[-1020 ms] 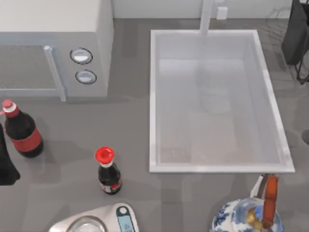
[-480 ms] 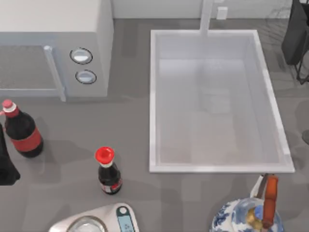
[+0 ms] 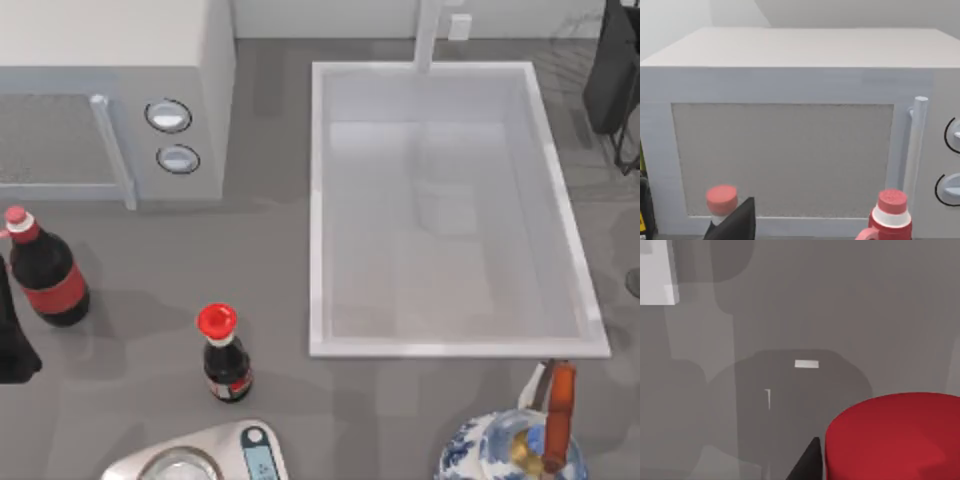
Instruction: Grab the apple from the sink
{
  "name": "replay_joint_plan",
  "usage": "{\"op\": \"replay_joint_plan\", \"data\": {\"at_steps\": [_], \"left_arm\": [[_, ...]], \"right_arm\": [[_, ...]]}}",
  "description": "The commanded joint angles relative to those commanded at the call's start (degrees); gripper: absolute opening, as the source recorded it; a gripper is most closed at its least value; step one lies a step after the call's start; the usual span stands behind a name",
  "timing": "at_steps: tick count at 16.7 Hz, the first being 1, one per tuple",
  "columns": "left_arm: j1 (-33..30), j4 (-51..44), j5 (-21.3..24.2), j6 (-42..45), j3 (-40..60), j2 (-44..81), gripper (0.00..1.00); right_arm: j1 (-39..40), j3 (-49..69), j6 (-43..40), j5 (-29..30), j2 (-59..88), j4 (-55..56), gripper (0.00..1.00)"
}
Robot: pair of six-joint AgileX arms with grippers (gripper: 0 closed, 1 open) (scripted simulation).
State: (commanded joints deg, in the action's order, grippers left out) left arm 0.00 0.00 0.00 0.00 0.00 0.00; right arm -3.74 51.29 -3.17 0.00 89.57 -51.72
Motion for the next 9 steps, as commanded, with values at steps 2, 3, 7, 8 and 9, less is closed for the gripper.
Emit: {"op": "replay_joint_plan", "data": {"at_steps": [2,3,7,8,9], "left_arm": [[0.0,0.0,0.0,0.0,0.0,0.0,1.00],[0.0,0.0,0.0,0.0,0.0,0.0,1.00],[0.0,0.0,0.0,0.0,0.0,0.0,1.00],[0.0,0.0,0.0,0.0,0.0,0.0,1.00],[0.0,0.0,0.0,0.0,0.0,0.0,1.00]], "right_arm": [[0.0,0.0,0.0,0.0,0.0,0.0,0.90],[0.0,0.0,0.0,0.0,0.0,0.0,0.98],[0.0,0.0,0.0,0.0,0.0,0.0,1.00],[0.0,0.0,0.0,0.0,0.0,0.0,1.00],[0.0,0.0,0.0,0.0,0.0,0.0,1.00]]}}
